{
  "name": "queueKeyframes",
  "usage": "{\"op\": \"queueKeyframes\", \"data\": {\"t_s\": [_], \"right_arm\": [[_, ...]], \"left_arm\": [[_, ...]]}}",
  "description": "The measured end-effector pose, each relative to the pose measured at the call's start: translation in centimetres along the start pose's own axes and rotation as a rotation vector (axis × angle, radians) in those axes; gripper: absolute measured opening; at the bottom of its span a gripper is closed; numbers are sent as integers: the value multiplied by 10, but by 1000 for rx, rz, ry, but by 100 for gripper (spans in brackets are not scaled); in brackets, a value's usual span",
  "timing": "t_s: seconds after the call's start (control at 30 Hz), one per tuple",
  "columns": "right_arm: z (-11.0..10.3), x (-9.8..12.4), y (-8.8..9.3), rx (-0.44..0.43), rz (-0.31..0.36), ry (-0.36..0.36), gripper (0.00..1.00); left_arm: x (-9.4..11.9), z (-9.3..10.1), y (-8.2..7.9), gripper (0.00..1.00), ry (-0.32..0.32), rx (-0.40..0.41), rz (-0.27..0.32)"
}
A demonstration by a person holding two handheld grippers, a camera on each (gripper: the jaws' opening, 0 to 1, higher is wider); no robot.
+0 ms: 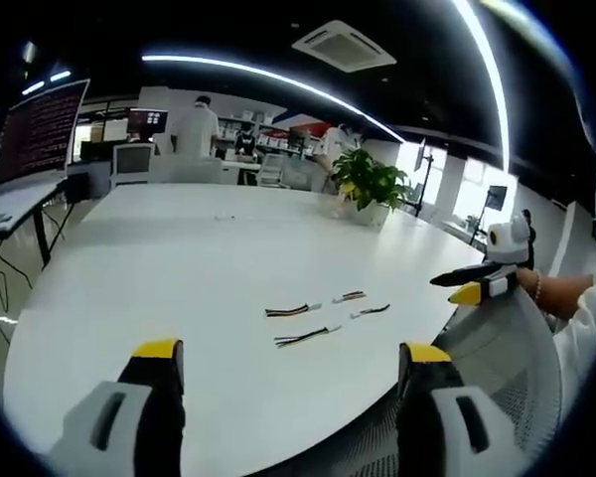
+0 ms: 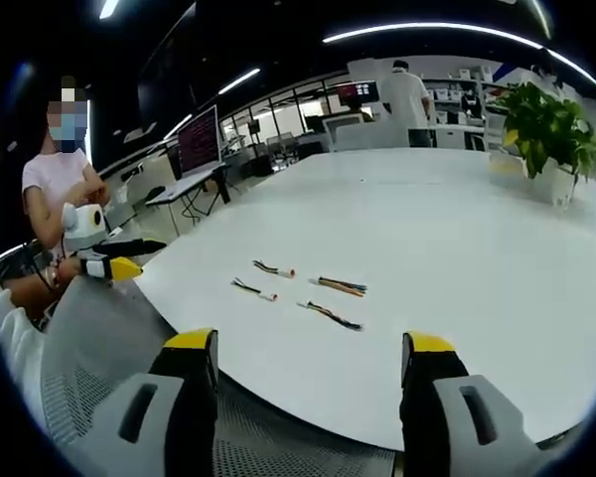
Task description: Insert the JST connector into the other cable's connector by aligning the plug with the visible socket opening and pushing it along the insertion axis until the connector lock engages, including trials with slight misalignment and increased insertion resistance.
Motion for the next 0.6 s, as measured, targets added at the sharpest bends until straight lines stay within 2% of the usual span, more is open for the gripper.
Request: {"op": "queueKeyframes", "data": {"t_s": [0.1,0.6], "right_arm": [[-1,0,0,-7,1,-11,72],[0,-1,0,-11,4,-1,72]], "left_arm": [[0,0,1,85,3,14,-8],[0,-2,0,88,-10,10,-6]]}}
Point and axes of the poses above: the point that each gripper's makers call its tool centre point, and the gripper's own axes: x roughly backward along the fingers, z roughly to its right, y roughly out of its underside, the point moved 9 cm from there along x, roughly backward along the fingers, and after that the axes turned 3 degrees about z, right-handed, at the moved point
